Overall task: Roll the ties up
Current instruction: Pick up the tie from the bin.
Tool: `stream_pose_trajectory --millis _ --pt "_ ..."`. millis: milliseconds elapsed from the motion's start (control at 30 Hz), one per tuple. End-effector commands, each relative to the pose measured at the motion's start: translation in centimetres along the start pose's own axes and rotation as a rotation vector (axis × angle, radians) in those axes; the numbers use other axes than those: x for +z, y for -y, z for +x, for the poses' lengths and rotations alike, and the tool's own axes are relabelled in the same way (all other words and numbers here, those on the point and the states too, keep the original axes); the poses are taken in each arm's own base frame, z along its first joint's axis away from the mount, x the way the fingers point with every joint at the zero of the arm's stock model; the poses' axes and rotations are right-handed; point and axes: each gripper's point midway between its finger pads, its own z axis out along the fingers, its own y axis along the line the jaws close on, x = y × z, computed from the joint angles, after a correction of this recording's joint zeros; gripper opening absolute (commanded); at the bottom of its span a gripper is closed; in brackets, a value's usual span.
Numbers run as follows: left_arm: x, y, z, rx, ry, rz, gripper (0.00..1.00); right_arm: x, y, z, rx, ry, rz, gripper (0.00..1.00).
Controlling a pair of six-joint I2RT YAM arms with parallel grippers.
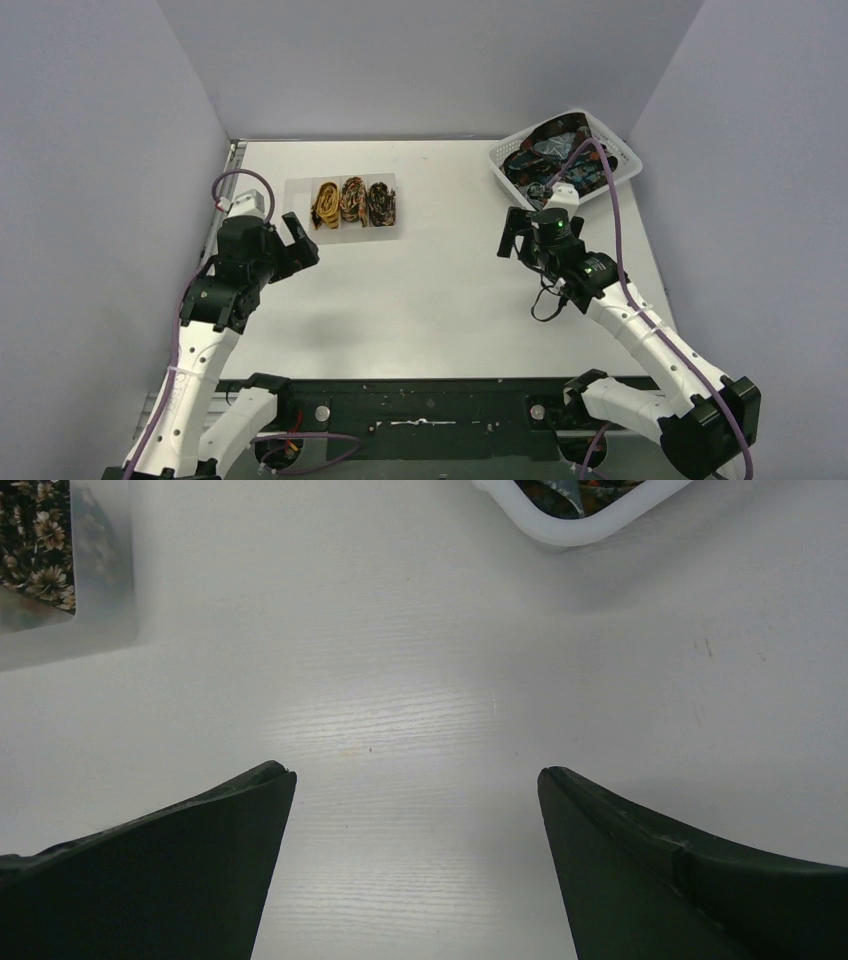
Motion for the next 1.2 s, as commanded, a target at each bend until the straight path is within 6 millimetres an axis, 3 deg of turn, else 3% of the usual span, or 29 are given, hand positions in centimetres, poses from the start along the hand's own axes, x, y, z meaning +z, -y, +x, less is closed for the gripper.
stream_pose_trajectory --millis 0,100,233,433,633,767,967,1167 --pt "-1.6 0.2 -1.9 -0.029 0.104 0.025 0.97 -0.2 1.2 -2.1 0.003 0.032 0.031 1.0" --pt "-1.5 0.1 -1.6 -0.031 0.101 0.024 0.97 0.4 2.3 -3.4 0.014 0.034 0.045 1.0" --pt "-1.1 -1.6 -1.4 -0.073 0.104 -0.076 0.97 1.4 3.8 -6.8 0.055 0.06 0.049 1.0" --pt "-0.8 -2.9 1.1 -0.124 0.052 -0.117 0.97 3.6 9.2 -12.2 0.216 0.082 0.129 0.98" --pt "-0.7 -2.6 3.1 -0.17 0.025 -0.06 0.97 8.1 13.9 -13.6 0.269 0.023 0.234 0.89" --pt "-0.5 -2.3 3.8 -0.184 0.026 -0.021 0.97 12.0 12.3 -14.8 0.218 -0.011 0.096 0.72" --pt "-0.4 -2.1 3.7 -0.158 0.026 -0.005 0.97 16.9 12.1 -15.2 0.173 -0.09 0.051 0.76" --pt "0.0 -1.7 4.0 -0.156 0.02 0.018 0.97 19.7 11.2 -14.3 0.157 -0.137 0.041 0.66"
